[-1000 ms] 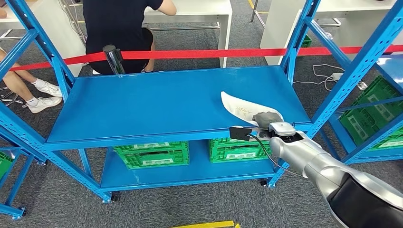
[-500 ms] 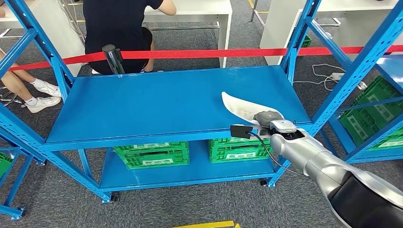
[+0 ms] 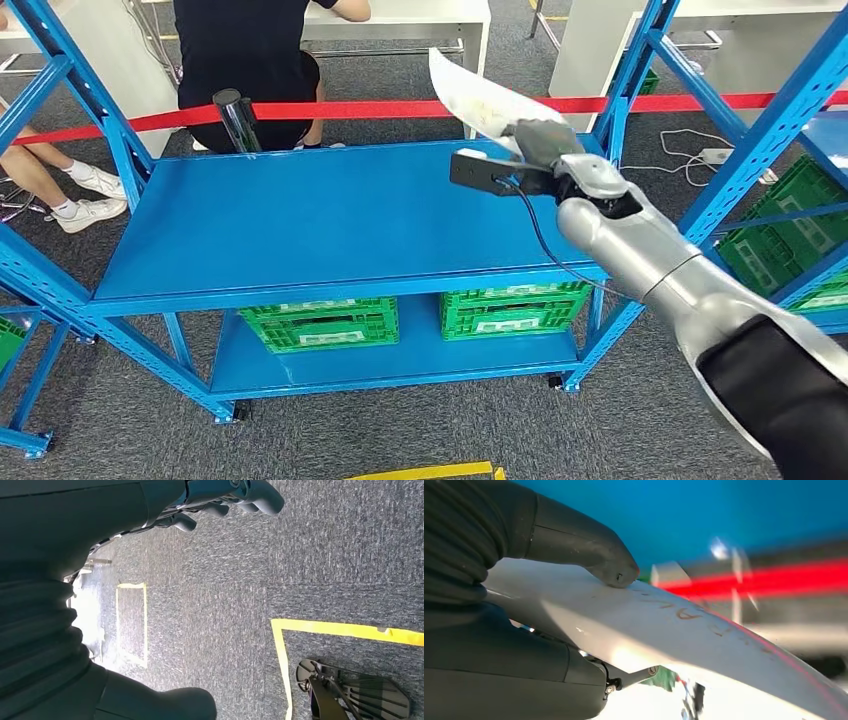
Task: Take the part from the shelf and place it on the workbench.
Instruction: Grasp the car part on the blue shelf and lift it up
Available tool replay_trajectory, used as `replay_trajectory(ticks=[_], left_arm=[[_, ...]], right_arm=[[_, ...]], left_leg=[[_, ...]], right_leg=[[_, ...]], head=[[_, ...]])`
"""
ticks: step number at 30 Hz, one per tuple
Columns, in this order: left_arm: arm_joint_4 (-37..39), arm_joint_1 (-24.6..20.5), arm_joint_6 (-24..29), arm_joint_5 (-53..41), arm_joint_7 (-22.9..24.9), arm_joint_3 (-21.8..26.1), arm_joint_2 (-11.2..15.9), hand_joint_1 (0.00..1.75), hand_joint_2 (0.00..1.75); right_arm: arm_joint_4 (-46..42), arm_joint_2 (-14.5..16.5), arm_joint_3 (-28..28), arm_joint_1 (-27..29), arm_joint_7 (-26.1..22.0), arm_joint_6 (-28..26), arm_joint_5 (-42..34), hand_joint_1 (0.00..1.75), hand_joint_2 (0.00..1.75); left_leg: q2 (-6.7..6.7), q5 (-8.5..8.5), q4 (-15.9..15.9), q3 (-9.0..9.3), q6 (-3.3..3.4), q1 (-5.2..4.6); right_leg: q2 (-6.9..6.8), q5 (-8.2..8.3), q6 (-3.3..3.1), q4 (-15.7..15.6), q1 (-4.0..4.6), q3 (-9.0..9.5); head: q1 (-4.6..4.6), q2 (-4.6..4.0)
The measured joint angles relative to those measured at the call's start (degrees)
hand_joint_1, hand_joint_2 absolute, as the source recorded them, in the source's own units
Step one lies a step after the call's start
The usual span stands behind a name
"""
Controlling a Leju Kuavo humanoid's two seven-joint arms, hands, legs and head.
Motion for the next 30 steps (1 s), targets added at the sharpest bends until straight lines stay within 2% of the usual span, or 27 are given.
replay_trajectory(ticks=[6,12,18,24,30], left_arm=[[0.00,-0.04,0.00,-0.20,0.19,0.37,-0.21,0.00,1.75],[0.00,-0.13,0.00,-0.29,0.49,0.40,-0.42,0.00,1.75],[0.00,-0.12,0.00,0.03,0.70,0.65,-0.52,0.00,1.75],[0.00,-0.11,0.00,0.39,0.62,1.47,-0.53,0.00,1.75],[0.01,-0.06,0.00,0.38,0.63,1.89,-0.53,0.00,1.75]], right_arm=[[-8.95,1.19,-3.98,-5.90,0.35,1.84,0.90,1.75,1.75],[-14.90,2.06,-5.71,-8.38,0.33,2.90,1.20,1.75,1.75],[-18.00,2.73,-5.83,-9.02,0.08,3.15,1.32,1.75,1.75],[-25.02,3.70,-5.79,-8.64,0.02,3.95,1.48,1.75,1.75],[-30.86,3.80,-5.21,-4.88,-3.18,4.07,1.47,1.75,1.75]], left_leg=[[-0.01,0.00,0.00,-0.02,0.00,0.00],[0.00,0.00,0.00,0.00,0.00,-0.01],[0.01,0.00,0.01,-0.01,0.00,-0.02],[-0.04,-0.02,0.05,-0.01,0.02,-0.14],[-0.04,0.01,0.29,-0.22,0.46,-0.48]], right_leg=[[0.00,-0.02,-0.01,0.00,0.01,-0.03],[0.00,-0.01,-0.01,0.00,0.02,-0.01],[0.00,0.01,0.00,-0.01,-0.01,-0.01],[-0.04,0.03,0.04,-0.05,-0.14,-0.03],[-0.07,0.34,0.56,-0.16,-0.46,-0.01]], head=[[0.00,0.00],[-0.01,0.00],[0.00,0.00],[-0.02,0.00],[-0.02,0.00]])
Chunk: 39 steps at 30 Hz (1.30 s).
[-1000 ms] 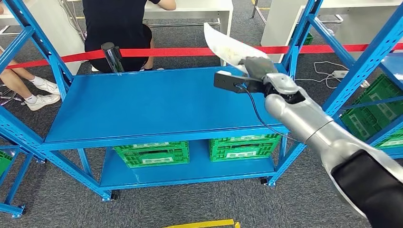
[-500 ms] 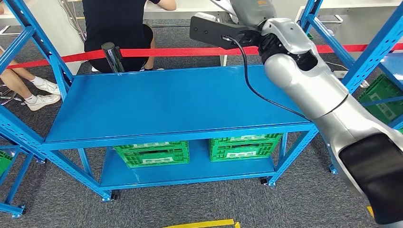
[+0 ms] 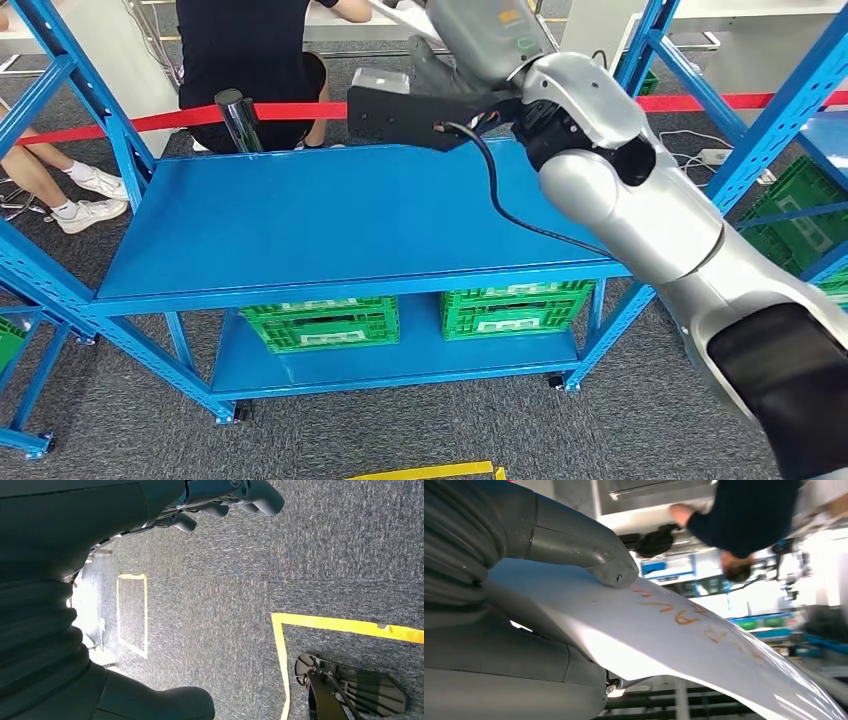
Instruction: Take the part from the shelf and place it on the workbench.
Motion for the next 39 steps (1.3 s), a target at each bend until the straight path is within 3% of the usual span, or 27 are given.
replay_trajectory(ticks=[2,4,7,8,9,10,12,14,18,20,22,23,24,25,27,29,30,33,34,35,37,38,39], left_arm=[[0.01,0.05,0.00,0.00,0.01,0.07,-0.06,0.00,1.75],[0.01,0.12,0.00,0.00,0.01,0.18,-0.20,0.00,1.75],[0.02,0.38,0.00,0.00,0.10,0.34,-0.38,0.00,1.75],[0.02,0.48,0.00,0.00,0.19,0.35,-0.40,0.00,1.75],[0.02,0.56,0.00,0.00,0.33,0.37,-0.41,0.00,1.75],[0.02,0.61,0.00,0.00,0.47,0.39,-0.43,0.00,1.75],[0.01,0.61,0.00,0.01,0.75,0.42,-0.53,0.00,1.75],[-0.01,0.55,0.00,0.07,1.02,0.56,-0.65,0.00,1.75],[-0.01,0.53,-0.01,0.33,1.34,1.03,-0.84,0.00,1.75],[-0.01,0.54,-0.02,0.37,1.39,1.07,-0.94,0.00,1.75],[-0.01,0.53,-0.02,0.37,1.39,1.18,-0.99,0.00,1.75],[-0.01,0.53,-0.02,0.37,1.38,1.23,-1.00,0.00,1.75],[-0.01,0.53,-0.02,0.37,1.36,1.28,-1.01,0.00,1.75],[-0.01,0.53,-0.02,0.33,1.33,1.29,-1.02,0.00,1.75],[-0.09,0.46,-0.02,0.21,1.27,1.29,-1.03,0.00,1.75],[-0.21,0.32,-0.02,0.06,1.23,1.29,-1.07,0.00,1.75],[-0.26,0.26,-0.02,-0.03,1.22,1.29,-1.09,0.00,1.75],[-0.27,0.23,-0.02,-0.26,1.23,1.31,-1.16,0.00,1.75],[-0.27,0.22,-0.02,-0.31,1.23,1.31,-1.18,0.00,1.75],[-0.27,0.23,-0.01,-0.35,1.23,1.31,-1.21,0.00,1.75],[-0.28,0.22,-0.02,-0.43,1.20,1.31,-1.21,0.00,1.75],[-0.28,0.23,-0.02,-0.46,1.15,1.31,-1.21,0.00,1.75],[-0.28,0.24,-0.02,-0.48,1.08,1.31,-1.22,0.00,1.75]], right_arm=[[-1.88,-0.02,0.43,2.01,-1.42,-0.64,0.31,1.75,1.75],[-3.52,-0.05,0.93,3.87,-2.34,-1.52,0.74,1.75,1.75],[-5.28,-0.11,1.53,6.32,-2.90,-2.08,0.91,1.75,1.75],[-5.78,-0.13,1.65,7.17,-3.04,-2.17,0.91,1.75,1.75],[-6.35,-0.13,1.80,7.99,-3.21,-2.26,0.92,1.75,1.75],[-6.94,-0.13,1.98,8.64,-3.38,-2.31,0.95,1.75,1.75],[-8.33,-0.13,2.37,9.44,-3.76,-2.33,1.02,1.75,1.75],[-9.63,-0.06,2.77,9.80,-4.21,-2.33,1.06,1.75,1.75],[-10.89,0.07,3.33,10.18,-4.70,-2.34,1.07,1.75,1.75],[-11.17,0.21,3.45,10.27,-4.73,-2.35,1.07,1.75,1.75],[-11.24,0.32,3.65,10.41,-4.80,-2.35,1.04,1.75,1.75],[-11.24,0.33,3.80,10.54,-4.88,-2.35,1.01,1.75,1.75],[-11.24,0.33,3.94,10.67,-5.01,-2.37,0.97,1.75,1.75],[-11.24,0.33,4.06,10.80,-5.19,-2.43,0.95,1.75,1.75],[-11.33,0.33,4.22,11.01,-5.59,-2.64,1.00,1.75,1.75],[-11.57,0.33,4.27,11.30,-5.86,-2.94,1.25,1.75,1.75],[-11.70,0.33,4.28,11.49,-5.95,-3.10,1.41,1.75,1.75],[-11.93,0.32,4.32,12.38,-6.03,-3.51,1.84,1.75,1.75],[-11.98,0.30,4.32,12.69,-5.97,-3.59,1.95,1.75,1.75],[-12.01,0.26,4.32,12.92,-5.91,-3.63,2.04,1.75,1.75],[-12.02,0.24,4.32,13.32,-5.83,-3.66,2.27,1.75,1.75],[-12.03,0.24,4.32,13.55,-5.82,-3.66,2.37,1.75,1.75],[-12.03,0.24,4.32,13.80,-5.82,-3.64,2.50,1.75,1.75]], left_leg=[[0.11,0.52,-0.30,0.03,0.44,0.08],[0.29,1.21,-0.77,-0.13,0.89,0.36],[0.46,1.60,-0.45,-1.11,1.22,0.43],[0.48,1.62,-0.20,-1.44,1.23,0.42],[0.47,1.61,0.10,-1.75,1.20,0.41],[0.46,1.57,0.43,-2.02,1.13,0.41],[0.41,1.37,1.11,-2.50,0.78,0.39],[0.35,1.31,1.58,-2.94,0.10,0.34],[0.33,1.09,2.02,-3.58,-1.43,0.41],[0.43,-1.90,5.54,-5.06,-2.17,0.65],[0.51,-6.17,12.51,-7.60,-2.80,0.99],[0.51,-7.36,15.38,-8.47,-3.03,1.13],[0.52,-7.43,16.60,-8.55,-3.19,1.26],[0.54,-6.39,15.68,-7.55,-3.29,1.40],[0.59,-3.34,8.57,-2.90,-3.39,1.70],[0.44,-1.89,2.05,1.02,-3.03,1.57],[0.33,-1.88,0.69,1.60,-2.72,1.42],[0.33,-0.80,0.36,0.62,-1.29,1.15],[0.46,-0.19,0.25,0.12,-0.74,1.16],[0.60,0.53,0.15,-0.52,-0.27,1.22],[0.76,1.91,0.24,-2.17,0.27,1.10],[0.80,2.52,0.35,-3.05,0.37,1.00],[0.82,3.08,0.49,-3.94,0.43,0.91]], right_leg=[[0.01,0.09,0.40,0.01,-0.04,-0.05],[-0.03,-1.76,0.64,2.23,0.05,-1.13],[-0.06,-7.65,0.60,13.34,0.12,-6.02],[-0.06,-8.41,0.55,16.18,0.12,-7.22],[-0.06,-8.01,0.46,16.94,0.12,-7.44],[-0.07,-6.60,0.32,15.36,0.12,-6.52],[-0.06,-3.37,-0.15,8.02,0.18,-2.48],[-0.02,-2.26,-0.65,3.12,0.45,0.01],[-0.10,-1.85,-1.82,1.79,0.43,-0.12],[-0.29,-1.19,-2.49,1.42,0.22,-0.52],[-0.39,-0.59,-2.73,1.42,0.25,-1.30],[-0.43,-0.24,-2.70,1.43,0.26,-1.75],[-0.45,0.13,-2.64,1.45,0.26,-2.21],[-0.45,0.52,-2.53,1.46,0.25,-2.65],[-0.45,1.27,-2.16,1.52,0.24,-3.38],[-0.46,2.05,-1.54,1.51,0.31,-3.78],[-0.47,2.48,-1.20,1.45,0.31,-3.89],[-0.35,3.30,-0.14,1.26,0.13,-4.33],[-0.27,2.14,0.16,2.08,0.10,-4.90],[-0.20,-0.04,0.36,3.97,0.10,-5.77],[-0.17,-5.93,0.58,11.00,0.14,-7.94],[-0.17,-7.80,0.62,14.63,0.15,-8.67],[-0.17,-8.39,0.61,17.09,0.18,-8.79]], head=[[0.01,0.00],[0.06,0.00],[0.10,0.00],[0.11,0.00],[0.11,0.00],[0.11,0.00],[0.09,0.00],[0.08,0.00],[0.03,0.00],[-0.09,0.00],[-0.17,0.00],[-0.17,0.00],[-0.17,0.00],[-0.17,0.00],[-0.17,0.00],[-0.15,0.00],[-0.15,0.00],[-0.17,0.00],[-0.13,0.00],[-0.09,0.00],[-0.03,0.00],[-0.04,0.00],[-0.04,0.00]])
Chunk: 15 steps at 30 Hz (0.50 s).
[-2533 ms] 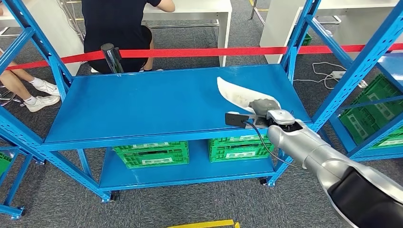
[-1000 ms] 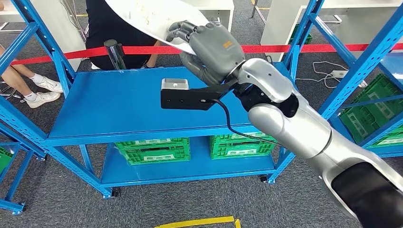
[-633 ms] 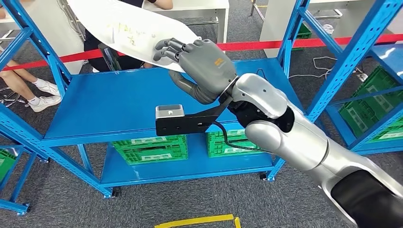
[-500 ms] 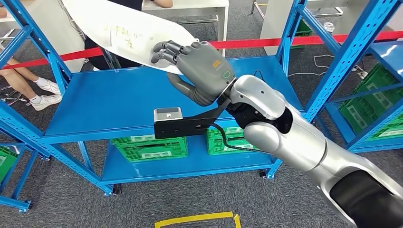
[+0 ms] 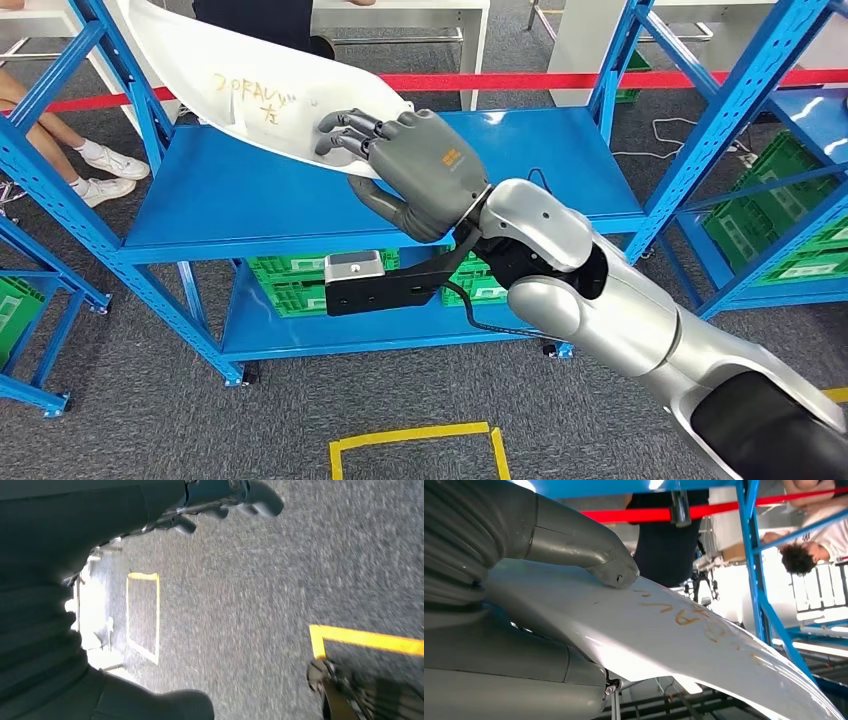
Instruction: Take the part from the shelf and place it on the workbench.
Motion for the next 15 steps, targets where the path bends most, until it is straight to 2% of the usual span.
replay_trajectory(ticks=[1,2,3,4,5,6,7,9,10,11,12,13,14,15], left_arm=[[-0.01,0.00,0.01,-0.02,-0.08,0.00,-0.03,0.00,1.75],[-0.01,0.00,0.01,-0.07,-0.15,0.00,-0.07,0.00,1.75],[-0.01,-0.02,0.01,-0.17,-0.20,0.00,-0.12,0.00,1.75],[-0.03,-0.04,0.01,-0.32,-0.25,0.00,-0.18,0.00,1.75],[-0.04,-0.07,0.00,-0.50,-0.29,0.00,-0.22,0.00,1.75],[-0.06,-0.13,0.01,-0.71,-0.33,0.00,-0.24,0.00,1.75],[-0.08,-0.18,0.01,-0.87,-0.36,0.00,-0.24,0.00,1.75],[-0.07,-0.27,0.01,-1.13,-0.34,-0.01,-0.10,0.00,1.75],[-0.05,-0.30,0.01,-1.27,-0.29,-0.02,-0.01,0.00,1.75],[-0.05,-0.33,0.01,-1.45,-0.23,-0.02,0.05,0.00,1.75],[-0.04,-0.39,0.01,-1.64,-0.17,-0.02,0.12,0.00,1.75],[-0.05,-0.49,0.00,-1.84,-0.13,-0.02,0.11,0.00,1.75],[-0.05,-0.61,0.00,-1.97,-0.08,-0.02,0.13,0.00,1.75],[-0.05,-0.72,0.00,-2.06,-0.01,-0.02,0.18,0.00,1.75]], right_arm=[[0.01,0.00,0.00,0.20,0.01,0.01,0.09,1.75,1.75],[0.01,0.00,0.00,0.31,0.03,0.02,0.17,1.75,1.75],[0.02,0.00,0.00,0.33,0.04,0.03,0.25,1.75,1.75],[0.02,0.00,0.00,0.29,0.05,0.02,0.29,1.75,1.75],[0.02,0.01,0.00,0.25,0.05,-0.01,0.34,1.75,1.75],[0.02,0.00,0.00,0.20,0.08,-0.04,0.42,1.75,1.75],[0.02,-0.01,0.00,0.20,0.17,-0.08,0.54,1.75,1.75],[0.02,-0.03,0.00,0.31,0.50,-0.16,1.06,1.75,1.75],[0.02,0.00,0.00,0.41,0.82,-0.21,1.43,1.75,1.75],[0.01,0.03,0.00,0.52,1.17,-0.25,1.86,1.75,1.75],[0.01,0.06,0.00,0.67,1.56,-0.28,2.27,1.75,1.75],[0.00,0.09,0.00,0.90,1.97,-0.28,2.65,1.75,1.75],[0.00,0.12,0.00,1.19,2.27,-0.26,3.00,1.75,1.75],[0.00,0.16,0.00,1.52,2.56,-0.17,3.28,1.75,1.75]], left_leg=[[0.00,0.48,0.22,-0.85,-0.02,-0.05],[-0.01,0.91,0.50,-1.67,-0.08,-0.08],[-0.02,1.27,0.83,-2.38,-0.21,-0.08],[-0.05,1.60,1.17,-3.00,-0.40,-0.13],[-0.08,1.93,1.40,-3.42,-0.67,-0.15],[-0.12,2.28,1.55,-3.67,-0.99,-0.14],[-0.14,2.71,1.52,-3.81,-1.35,-0.11],[-0.23,3.28,1.40,-3.99,-2.09,-0.02],[-0.27,2.57,1.85,-4.34,-2.43,0.03],[-0.30,0.86,3.20,-4.90,-2.75,0.08],[-0.31,-1.72,5.68,-5.71,-3.03,0.25],[-0.27,-4.54,9.05,-6.64,-3.36,0.36],[-0.26,-6.62,12.55,-7.34,-3.65,0.49],[-0.25,-7.47,15.26,-7.59,-3.90,0.60]], right_leg=[[0.00,0.60,-0.10,0.44,0.06,0.86],[0.00,1.89,-0.28,-1.27,0.15,2.78],[0.01,3.12,-0.57,-4.71,0.28,5.60],[0.02,3.52,-0.94,-8.85,0.46,8.62],[0.02,3.54,-1.27,-12.21,0.65,10.89],[0.04,3.20,-1.56,-14.46,0.80,12.24],[0.04,2.95,-1.84,-15.40,0.94,12.58],[-0.11,3.84,-2.48,-15.86,0.90,12.13],[-0.22,4.47,-2.88,-16.09,0.80,11.81],[-0.34,5.19,-3.21,-16.35,0.64,11.35],[-0.42,5.90,-3.41,-16.48,0.52,10.72],[-0.42,6.59,-3.52,-16.50,0.50,9.91],[-0.44,7.29,-3.51,-16.48,0.49,9.04],[-0.48,7.98,-3.45,-16.45,0.48,8.14]], head=[[0.01,0.00],[0.01,0.00],[0.02,0.00],[0.01,0.00],[-0.01,0.00],[0.03,0.00],[0.06,0.00],[0.16,0.00],[0.10,0.00],[0.03,0.00],[-0.02,0.00],[-0.11,0.00],[-0.10,0.00],[-0.10,0.00]])
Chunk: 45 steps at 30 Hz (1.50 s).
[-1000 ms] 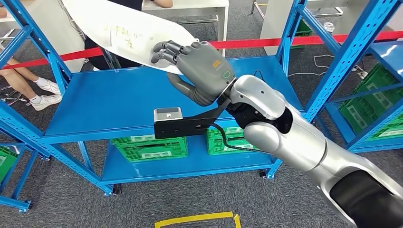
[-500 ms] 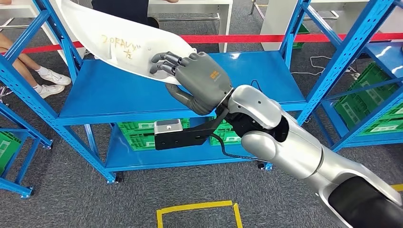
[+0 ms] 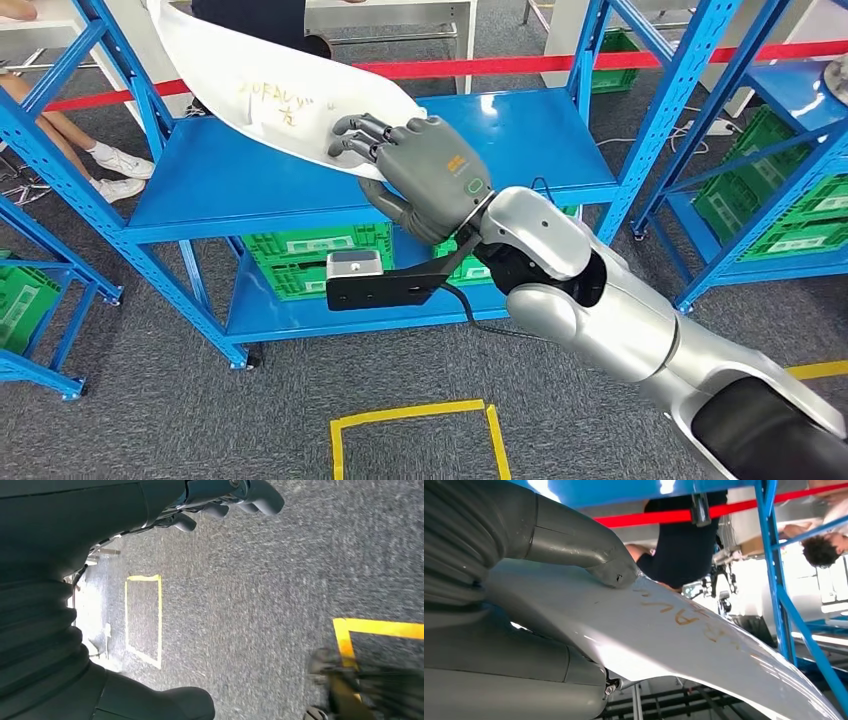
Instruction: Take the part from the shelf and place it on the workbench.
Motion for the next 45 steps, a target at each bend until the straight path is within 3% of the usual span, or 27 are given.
replay_trajectory(ticks=[2,4,6,7,9,10,12,14,15,16,17,19,21,22,24,26,29,30,32,34,36,37,38,40,42,44,45], left_arm=[[-0.01,-0.21,0.00,-0.13,0.24,0.00,0.09,0.00,1.75],[-0.07,-0.55,0.00,-0.25,0.48,0.00,0.13,0.00,1.75],[-0.17,-0.95,-0.03,-0.34,0.63,0.00,0.22,0.00,1.75],[-0.21,-1.09,-0.05,-0.40,0.72,0.00,0.32,0.00,1.75],[-0.19,-1.18,-0.11,-0.56,0.84,-0.01,0.51,0.00,1.75],[-0.16,-1.16,-0.11,-0.63,0.89,-0.02,0.61,0.00,1.75],[-0.10,-1.04,-0.11,-0.69,0.92,-0.04,0.84,0.00,1.75],[-0.09,-0.90,-0.11,-0.71,0.80,-0.04,1.09,0.00,1.75],[-0.09,-0.84,-0.11,-0.72,0.65,-0.04,1.15,0.00,1.75],[-0.09,-0.79,-0.11,-0.72,0.51,-0.04,1.19,0.00,1.75],[-0.09,-0.72,-0.11,-0.72,0.37,-0.04,1.20,0.00,1.75],[-0.09,-0.55,-0.11,-0.69,0.09,-0.04,1.20,0.00,1.75],[-0.10,-0.39,-0.11,-0.62,-0.16,-0.04,1.20,0.00,1.75],[-0.10,-0.32,-0.11,-0.53,-0.25,-0.04,1.25,0.00,1.75],[-0.07,-0.08,-0.11,-0.26,-0.33,-0.04,1.47,0.00,1.75],[-0.01,0.21,-0.12,0.03,-0.38,-0.04,1.64,0.00,1.75],[0.05,0.44,-0.13,0.31,-0.50,-0.04,1.76,0.00,1.75],[0.07,0.45,-0.13,0.33,-0.58,-0.04,1.81,0.00,1.75],[0.07,0.46,-0.13,0.33,-0.70,-0.04,1.84,0.00,1.75],[0.05,0.43,-0.13,0.35,-0.72,-0.03,1.84,0.00,1.75],[-0.01,0.28,-0.14,0.40,-0.69,-0.02,1.91,0.00,1.75],[-0.03,0.21,-0.15,0.49,-0.64,-0.01,1.95,0.00,1.75],[-0.03,0.19,-0.16,0.63,-0.57,0.01,2.03,0.00,1.75],[0.02,0.30,-0.19,0.95,-0.39,0.09,2.10,0.00,1.75],[0.07,0.43,-0.20,1.13,-0.27,0.24,2.20,0.00,1.75],[0.07,0.49,-0.20,1.21,-0.21,0.43,2.35,0.00,1.75],[0.08,0.52,-0.20,1.23,-0.20,0.51,2.42,0.00,1.75]], right_arm=[[-0.05,0.18,0.00,0.46,0.67,0.30,0.62,1.75,1.75],[-0.35,0.51,-0.01,0.48,1.32,0.77,1.12,1.75,1.75],[-0.77,0.96,-0.03,0.21,1.71,1.34,1.30,1.75,1.75],[-0.94,1.21,-0.04,0.04,1.86,1.66,1.31,1.75,1.75],[-1.03,1.56,-0.05,-0.17,2.13,2.28,1.27,1.75,1.75],[-1.05,1.64,-0.05,-0.23,2.30,2.60,1.24,1.75,1.75],[-1.04,1.73,-0.05,-0.43,2.61,3.17,1.09,1.75,1.75],[-1.05,1.81,-0.06,-0.75,2.77,3.67,0.76,1.75,1.75],[-1.05,1.85,-0.05,-0.87,2.77,3.93,0.49,1.75,1.75],[-1.04,1.88,-0.05,-0.99,2.73,4.16,0.19,1.75,1.75],[-1.04,1.92,-0.05,-1.16,2.70,4.34,-0.14,1.75,1.75],[-1.03,2.08,-0.05,-1.93,2.63,4.49,-0.79,1.75,1.75],[-1.02,2.40,-0.05,-2.99,2.59,4.49,-1.29,1.75,1.75],[-1.01,2.54,-0.05,-3.41,2.53,4.47,-1.52,1.75,1.75],[-0.97,2.68,-0.04,-3.77,2.43,4.44,-1.96,1.75,1.75],[-0.79,2.88,-0.03,-4.01,2.35,4.44,-2.28,1.75,1.75],[-0.52,3.37,-0.01,-4.32,2.25,4.43,-2.60,1.75,1.75],[-0.45,3.48,0.03,-4.34,2.25,4.43,-2.74,1.75,1.75],[-0.27,3.68,0.21,-4.35,2.38,4.39,-2.95,1.75,1.75],[-0.10,3.91,0.55,-4.42,2.59,4.35,-3.08,1.75,1.75],[-0.02,4.26,0.85,-4.65,2.70,4.27,-3.15,1.75,1.75],[0.01,4.46,0.96,-4.77,2.71,4.24,-3.16,1.75,1.75],[0.05,4.65,1.05,-4.83,2.70,4.21,-3.16,1.75,1.75],[0.29,4.87,1.38,-4.73,2.71,4.20,-3.16,1.75,1.75],[0.57,4.96,1.77,-4.60,2.82,4.22,-3.16,1.75,1.75],[0.69,5.02,2.00,-4.59,2.85,4.22,-3.16,1.75,1.75],[0.77,5.07,2.11,-4.59,2.84,4.21,-3.16,1.75,1.75]], left_leg=[[0.02,1.94,0.37,2.02,-0.29,0.23],[0.04,3.84,-6.10,7.58,-0.37,0.45],[-0.13,2.83,-13.13,12.30,0.26,0.22],[-0.21,2.20,-14.90,13.10,0.78,-0.05],[-0.15,2.98,-15.52,12.38,2.04,-0.37],[-0.03,3.64,-15.55,11.90,2.62,-0.41],[0.28,5.21,-15.68,10.52,3.50,-0.32],[0.39,6.80,-15.58,8.61,3.88,-0.45],[0.42,7.58,-15.51,7.55,3.93,-0.53],[0.41,8.34,-15.39,6.48,3.93,-0.58],[0.40,9.00,-15.23,5.47,3.87,-0.60],[0.39,10.17,-14.75,3.68,3.61,-0.60],[0.37,11.18,-14.34,2.56,3.07,-0.67],[0.37,11.68,-14.33,2.33,2.71,-0.66],[0.31,12.73,-14.67,2.19,1.99,-0.54],[0.18,11.36,-13.66,1.48,1.34,-0.35],[0.11,3.30,-5.01,-0.92,0.44,-0.06],[0.12,1.70,-1.60,-1.39,0.19,0.02],[0.13,2.55,1.29,-0.37,-0.12,0.19],[0.14,5.10,-3.00,4.34,-0.25,0.46],[0.07,4.19,-10.97,10.45,0.07,0.38],[0.03,3.25,-13.82,12.17,0.46,0.23],[-0.01,2.72,-15.31,12.75,1.00,-0.07],[0.14,3.61,-15.76,11.83,2.19,-0.25],[0.41,5.07,-15.91,10.65,3.15,-0.17],[0.57,6.62,-15.88,8.94,3.67,-0.19],[0.62,7.38,-15.82,7.92,3.79,-0.22]], right_leg=[[-0.08,1.39,0.25,0.11,-0.04,-1.85],[-0.10,2.69,0.69,0.33,-0.05,-3.47],[-0.16,3.82,1.34,0.51,-0.06,-4.33],[-0.21,4.41,1.71,0.39,-0.14,-4.52],[-0.23,5.43,2.52,0.03,-0.39,-4.75],[-0.15,4.79,2.84,0.37,-0.51,-5.15],[0.02,0.17,3.18,4.15,-0.61,-6.69],[0.11,-5.80,3.25,11.75,-0.55,-8.53],[0.16,-7.14,3.21,15.16,-0.50,-8.92],[0.20,-7.08,3.11,17.16,-0.44,-8.55],[0.23,-5.95,2.95,17.13,-0.34,-7.23],[0.27,-3.89,2.42,11.36,-0.08,-1.70],[0.31,-4.87,1.88,3.39,0.30,3.93],[0.32,-5.67,1.66,1.09,0.47,5.30],[0.25,-5.32,1.15,0.07,0.56,5.30],[-0.01,-4.01,0.33,-0.29,0.36,4.45],[-0.19,-1.75,-0.29,-0.45,0.24,2.13],[-0.23,-1.02,-0.26,-0.42,0.26,1.23],[-0.35,0.43,-0.05,-0.34,0.26,-0.63],[-0.40,1.80,0.32,-0.14,0.24,-2.35],[-0.40,2.94,0.89,0.17,0.29,-3.56],[-0.42,3.48,1.21,0.21,0.27,-3.85],[-0.45,4.04,1.58,0.12,0.17,-4.03],[-0.40,4.71,2.33,-0.03,-0.08,-4.41],[-0.14,1.67,2.93,2.22,-0.19,-5.63],[0.06,-4.56,3.26,8.46,-0.24,-7.29],[0.10,-6.78,3.35,12.08,-0.25,-7.83]], head=[[0.00,0.00],[-0.01,0.00],[0.08,0.00],[0.08,0.00],[0.05,0.00],[0.06,0.00],[0.15,0.00],[0.24,0.00],[0.24,0.00],[0.24,0.00],[0.24,0.00],[0.24,0.00],[0.21,0.00],[0.25,0.00],[0.38,0.00],[0.40,0.00],[0.22,0.00],[0.21,0.00],[0.20,0.00],[0.20,0.00],[0.22,0.00],[0.24,0.00],[0.26,0.00],[0.23,0.00],[0.22,0.00],[0.27,0.00],[0.28,0.00]])
